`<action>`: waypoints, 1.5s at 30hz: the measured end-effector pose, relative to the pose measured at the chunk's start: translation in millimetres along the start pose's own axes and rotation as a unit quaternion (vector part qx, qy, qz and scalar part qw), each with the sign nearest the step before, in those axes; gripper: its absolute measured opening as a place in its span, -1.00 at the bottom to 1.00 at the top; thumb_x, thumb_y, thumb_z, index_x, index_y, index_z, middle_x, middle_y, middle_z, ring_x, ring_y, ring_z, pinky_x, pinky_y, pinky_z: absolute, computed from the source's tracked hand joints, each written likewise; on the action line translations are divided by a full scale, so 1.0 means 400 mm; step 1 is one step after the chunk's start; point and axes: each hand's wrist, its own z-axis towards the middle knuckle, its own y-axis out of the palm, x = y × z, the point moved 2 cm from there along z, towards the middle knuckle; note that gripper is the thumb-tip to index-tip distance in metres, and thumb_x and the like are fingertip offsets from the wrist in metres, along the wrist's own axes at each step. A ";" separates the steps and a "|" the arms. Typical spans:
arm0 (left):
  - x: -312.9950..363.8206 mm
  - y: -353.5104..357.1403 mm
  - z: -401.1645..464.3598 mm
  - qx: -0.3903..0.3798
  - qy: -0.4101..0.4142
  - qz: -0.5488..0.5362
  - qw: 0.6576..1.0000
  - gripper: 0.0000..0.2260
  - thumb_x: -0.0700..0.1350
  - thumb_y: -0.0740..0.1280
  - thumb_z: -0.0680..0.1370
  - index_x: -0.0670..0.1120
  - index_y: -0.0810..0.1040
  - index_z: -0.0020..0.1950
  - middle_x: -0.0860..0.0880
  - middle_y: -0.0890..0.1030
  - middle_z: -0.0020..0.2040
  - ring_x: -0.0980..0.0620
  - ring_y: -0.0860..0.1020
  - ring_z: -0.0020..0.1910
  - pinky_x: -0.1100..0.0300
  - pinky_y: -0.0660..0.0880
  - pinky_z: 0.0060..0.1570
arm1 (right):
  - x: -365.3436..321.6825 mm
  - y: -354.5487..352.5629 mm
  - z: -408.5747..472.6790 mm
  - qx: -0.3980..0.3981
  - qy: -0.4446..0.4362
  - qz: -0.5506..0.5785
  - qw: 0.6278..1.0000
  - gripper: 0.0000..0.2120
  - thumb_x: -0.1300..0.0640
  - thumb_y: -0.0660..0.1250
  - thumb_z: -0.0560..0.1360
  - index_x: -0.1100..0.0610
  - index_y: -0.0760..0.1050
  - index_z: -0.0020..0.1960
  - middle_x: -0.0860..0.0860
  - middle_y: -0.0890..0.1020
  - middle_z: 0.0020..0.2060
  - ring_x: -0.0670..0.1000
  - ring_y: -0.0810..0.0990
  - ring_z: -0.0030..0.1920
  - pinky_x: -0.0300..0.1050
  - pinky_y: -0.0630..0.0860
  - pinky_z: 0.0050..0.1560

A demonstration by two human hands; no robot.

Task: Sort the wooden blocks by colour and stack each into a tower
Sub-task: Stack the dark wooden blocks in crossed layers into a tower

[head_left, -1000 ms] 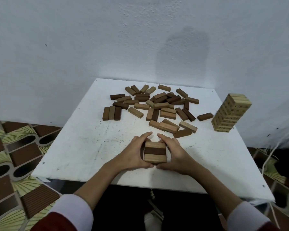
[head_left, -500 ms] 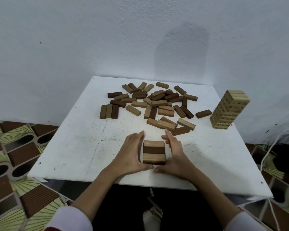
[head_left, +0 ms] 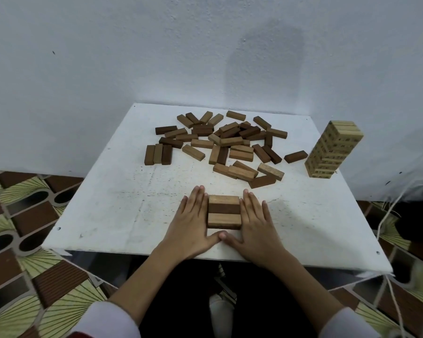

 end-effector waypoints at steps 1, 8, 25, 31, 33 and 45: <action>0.001 0.001 -0.001 0.000 0.000 -0.002 1.000 0.12 0.52 -0.54 0.14 -0.18 -0.30 0.51 -0.10 -0.33 0.51 0.01 -0.42 0.44 0.11 -0.36 0.41 | -0.001 0.003 0.000 -0.002 0.000 -0.002 1.000 0.14 -0.53 -0.57 0.18 0.23 -0.27 0.51 0.14 -0.25 0.51 0.05 -0.33 0.49 0.02 -0.39 0.42; 0.001 0.003 0.002 -0.014 0.000 0.007 1.000 0.13 0.52 -0.55 0.13 -0.18 -0.31 0.50 -0.11 -0.30 0.53 0.02 -0.40 0.45 0.09 -0.33 0.43 | -0.003 0.006 0.001 -0.015 0.002 -0.013 1.000 0.15 -0.53 -0.58 0.19 0.25 -0.22 0.51 0.16 -0.19 0.51 0.09 -0.27 0.51 0.05 -0.38 0.41; -0.023 0.001 -0.005 -0.008 0.025 -0.028 0.999 0.01 0.49 -0.46 0.27 -0.15 -0.22 0.53 -0.05 -0.21 0.55 0.11 -0.31 0.49 0.20 -0.36 0.40 | 0.013 0.008 0.008 -0.006 -0.007 0.036 0.999 0.09 -0.45 -0.62 0.24 0.21 -0.16 0.53 0.10 -0.17 0.53 0.00 -0.26 0.51 -0.02 -0.40 0.41; -0.020 0.003 -0.005 -0.010 0.023 -0.031 0.999 0.01 0.49 -0.49 0.26 -0.15 -0.27 0.52 -0.06 -0.21 0.55 0.10 -0.31 0.49 0.19 -0.35 0.41 | 0.013 0.011 0.007 -0.001 -0.013 0.032 0.999 0.06 -0.43 -0.62 0.26 0.21 -0.16 0.53 0.10 -0.17 0.53 -0.06 -0.32 0.47 -0.02 -0.40 0.40; -0.020 0.003 -0.005 -0.011 0.024 -0.032 0.999 0.01 0.48 -0.50 0.26 -0.16 -0.26 0.52 -0.06 -0.21 0.55 0.09 -0.30 0.49 0.18 -0.34 0.42 | 0.012 0.009 0.006 -0.003 -0.011 0.027 1.000 0.07 -0.43 -0.64 0.24 0.22 -0.17 0.52 0.10 -0.18 0.52 -0.01 -0.28 0.50 -0.02 -0.41 0.39; -0.022 0.012 -0.006 -0.007 0.030 -0.017 0.999 -0.05 0.45 -0.50 0.31 -0.17 -0.29 0.51 -0.08 -0.22 0.55 0.07 -0.32 0.49 0.15 -0.34 0.43 | 0.010 0.013 0.006 0.005 -0.012 0.022 1.000 0.07 -0.41 -0.66 0.25 0.24 -0.18 0.52 0.14 -0.18 0.52 0.04 -0.25 0.51 -0.01 -0.42 0.37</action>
